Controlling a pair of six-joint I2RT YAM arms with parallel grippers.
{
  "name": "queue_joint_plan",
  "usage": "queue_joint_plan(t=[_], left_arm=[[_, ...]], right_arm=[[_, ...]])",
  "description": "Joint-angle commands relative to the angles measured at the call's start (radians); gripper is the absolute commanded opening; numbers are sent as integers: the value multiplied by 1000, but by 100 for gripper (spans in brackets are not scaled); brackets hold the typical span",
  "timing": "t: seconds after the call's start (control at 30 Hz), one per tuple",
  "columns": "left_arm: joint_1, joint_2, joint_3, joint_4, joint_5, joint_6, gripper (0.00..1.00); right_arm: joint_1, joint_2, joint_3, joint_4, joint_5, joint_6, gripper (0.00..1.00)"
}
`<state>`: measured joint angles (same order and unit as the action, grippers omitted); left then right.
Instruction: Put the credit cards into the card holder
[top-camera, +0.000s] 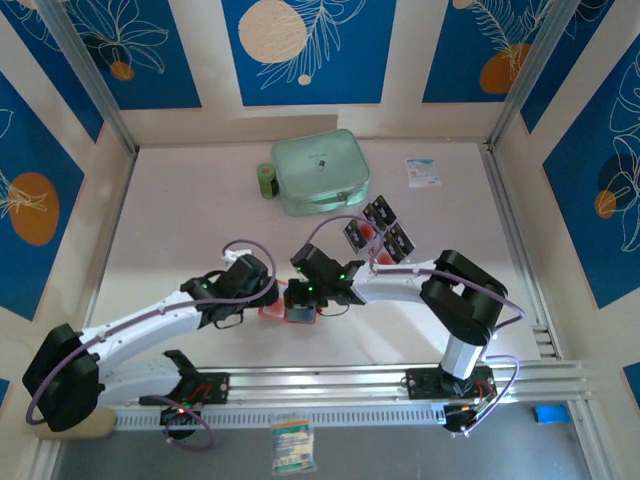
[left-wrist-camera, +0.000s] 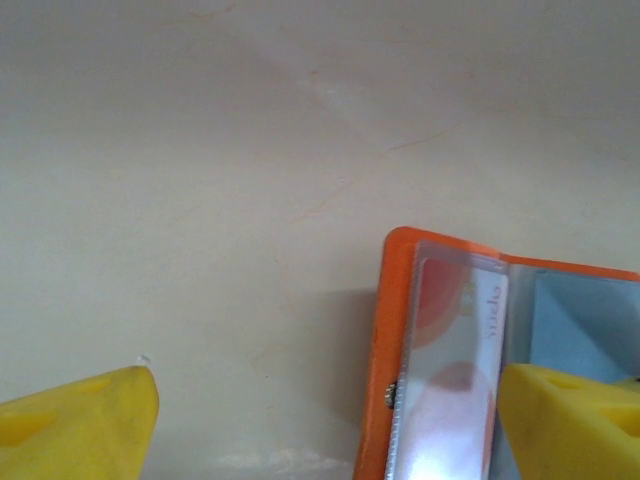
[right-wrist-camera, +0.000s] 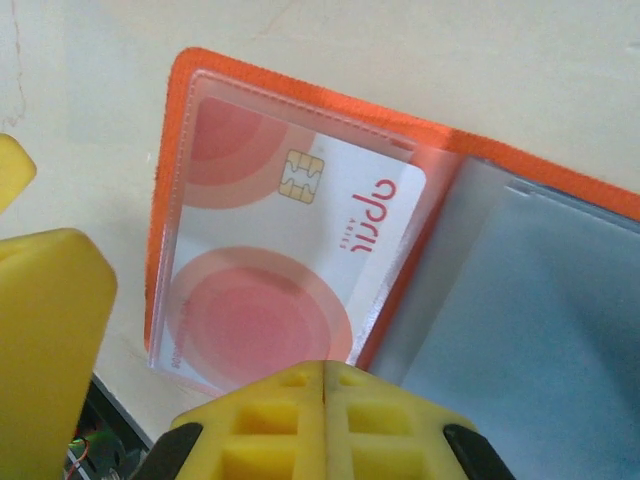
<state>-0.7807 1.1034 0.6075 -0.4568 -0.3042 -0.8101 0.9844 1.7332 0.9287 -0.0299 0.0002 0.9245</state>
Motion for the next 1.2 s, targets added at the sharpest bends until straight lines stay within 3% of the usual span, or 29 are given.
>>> queue_joint_plan(t=[0.0, 0.23, 0.53, 1.17], left_arm=[[8, 9, 54, -1, 29, 33, 88], [3, 33, 99, 50, 118, 48, 85], [-36, 104, 94, 161, 190, 27, 79], [-65, 197, -12, 226, 178, 37, 77]], right_arm=[[-25, -45, -27, -49, 19, -15, 0], [-106, -85, -67, -70, 17, -19, 0], [-127, -65, -53, -70, 12, -17, 0], [-141, -5, -51, -74, -17, -32, 0]])
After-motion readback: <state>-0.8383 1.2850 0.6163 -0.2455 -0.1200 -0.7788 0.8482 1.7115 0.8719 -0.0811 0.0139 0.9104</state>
